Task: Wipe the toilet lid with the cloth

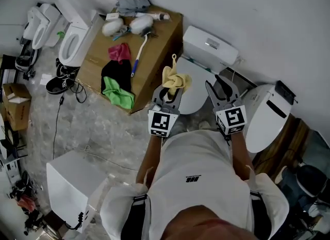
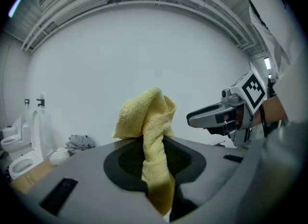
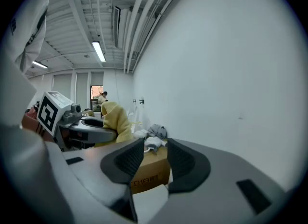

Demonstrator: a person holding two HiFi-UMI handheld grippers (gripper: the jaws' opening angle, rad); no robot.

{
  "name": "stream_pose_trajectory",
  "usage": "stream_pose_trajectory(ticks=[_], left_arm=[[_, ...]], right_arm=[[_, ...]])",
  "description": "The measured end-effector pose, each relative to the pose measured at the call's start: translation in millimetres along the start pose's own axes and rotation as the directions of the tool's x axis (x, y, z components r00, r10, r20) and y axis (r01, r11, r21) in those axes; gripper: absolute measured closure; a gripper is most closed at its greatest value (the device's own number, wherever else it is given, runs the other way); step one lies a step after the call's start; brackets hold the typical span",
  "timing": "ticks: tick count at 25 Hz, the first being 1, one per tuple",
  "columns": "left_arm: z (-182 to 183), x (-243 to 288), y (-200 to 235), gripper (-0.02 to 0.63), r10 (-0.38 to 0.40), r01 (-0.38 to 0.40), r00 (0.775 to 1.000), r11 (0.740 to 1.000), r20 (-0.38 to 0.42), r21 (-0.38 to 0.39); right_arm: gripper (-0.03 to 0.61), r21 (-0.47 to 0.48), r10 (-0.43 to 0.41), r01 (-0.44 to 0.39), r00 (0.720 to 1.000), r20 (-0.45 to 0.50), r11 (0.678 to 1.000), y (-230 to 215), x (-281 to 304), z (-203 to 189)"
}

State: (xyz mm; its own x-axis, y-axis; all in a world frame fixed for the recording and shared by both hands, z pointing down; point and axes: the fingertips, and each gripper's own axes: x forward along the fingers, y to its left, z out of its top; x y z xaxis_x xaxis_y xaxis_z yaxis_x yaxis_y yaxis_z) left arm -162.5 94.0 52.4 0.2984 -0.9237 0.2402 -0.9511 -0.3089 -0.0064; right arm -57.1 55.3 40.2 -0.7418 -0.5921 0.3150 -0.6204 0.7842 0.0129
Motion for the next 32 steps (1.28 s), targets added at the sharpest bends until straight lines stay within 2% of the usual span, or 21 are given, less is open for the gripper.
stream_pose_trajectory(ticks=[4,8,15,18,23,32], left_arm=[[-18.2,27.1,6.8,0.509,-0.107,0.107,0.994,0.994,-0.026,0.002],[-41.4,56.1,5.1,0.509,-0.197,0.197,0.978,0.980,-0.070,-0.013],[-89.4,113.7,-26.0,0.509,-0.320,0.316,0.934,0.947,-0.158,-0.051],[-113.0,140.3,-40.2,0.509,-0.346,0.343,0.918,0.938,-0.192,-0.048],[-154.8,183.4,-57.1,0.509,-0.346,0.347,0.904,0.937,-0.250,-0.044],[-216.8,238.9,-92.3,0.509,-0.376,0.370,0.869,0.925,-0.321,-0.081]], right_arm=[[0.410,0.040,-0.078,0.080,0.995,-0.056,0.996,-12.2,13.2,-21.1],[0.410,0.077,-0.132,0.142,0.984,-0.119,0.987,-27.3,23.6,-47.6],[0.410,0.149,-0.152,0.183,0.968,-0.199,0.972,-70.2,32.3,-100.6],[0.410,0.181,-0.134,0.181,0.960,-0.245,0.967,-89.2,36.2,-134.1],[0.410,0.220,-0.067,0.138,0.950,-0.306,0.966,-114.3,51.3,-191.5],[0.410,0.228,0.009,0.073,0.942,-0.337,0.971,-152.2,72.7,-258.9]])
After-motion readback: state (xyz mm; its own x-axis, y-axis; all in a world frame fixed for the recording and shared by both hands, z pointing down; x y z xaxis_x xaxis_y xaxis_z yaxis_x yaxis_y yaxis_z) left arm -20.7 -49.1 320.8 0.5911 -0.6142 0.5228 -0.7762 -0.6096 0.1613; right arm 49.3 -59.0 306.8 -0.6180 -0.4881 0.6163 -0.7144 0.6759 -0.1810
